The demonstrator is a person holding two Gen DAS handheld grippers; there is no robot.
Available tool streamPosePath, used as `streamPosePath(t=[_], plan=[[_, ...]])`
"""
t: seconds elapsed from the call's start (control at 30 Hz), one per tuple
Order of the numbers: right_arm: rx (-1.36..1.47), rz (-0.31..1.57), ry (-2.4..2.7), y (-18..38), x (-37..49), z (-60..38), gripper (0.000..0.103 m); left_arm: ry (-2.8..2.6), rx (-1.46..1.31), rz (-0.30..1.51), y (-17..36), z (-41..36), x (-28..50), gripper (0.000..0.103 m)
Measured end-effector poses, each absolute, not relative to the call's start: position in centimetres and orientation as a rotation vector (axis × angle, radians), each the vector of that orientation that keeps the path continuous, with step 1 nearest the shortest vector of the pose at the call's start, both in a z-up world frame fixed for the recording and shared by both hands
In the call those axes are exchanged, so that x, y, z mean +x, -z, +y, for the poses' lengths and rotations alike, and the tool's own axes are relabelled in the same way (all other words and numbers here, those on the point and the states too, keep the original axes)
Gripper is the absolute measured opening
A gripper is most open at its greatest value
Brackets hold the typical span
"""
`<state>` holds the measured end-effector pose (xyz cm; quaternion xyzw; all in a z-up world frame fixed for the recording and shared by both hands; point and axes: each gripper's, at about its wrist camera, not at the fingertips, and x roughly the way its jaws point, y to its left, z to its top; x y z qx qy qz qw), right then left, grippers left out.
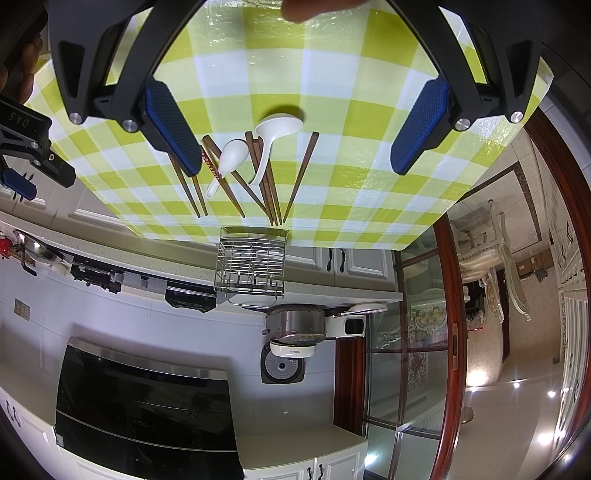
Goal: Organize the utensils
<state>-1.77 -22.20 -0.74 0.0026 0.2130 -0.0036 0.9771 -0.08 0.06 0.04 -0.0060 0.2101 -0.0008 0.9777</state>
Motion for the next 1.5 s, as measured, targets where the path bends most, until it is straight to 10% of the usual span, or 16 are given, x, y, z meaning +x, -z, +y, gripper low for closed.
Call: streamPosePath(t=[1.5], plan=[[0.088,0.713,-0.068,4.5,7.2,-22.1,0.097,0.066,-0.033,0.654,1.7,2.0,7.6,0.099]])
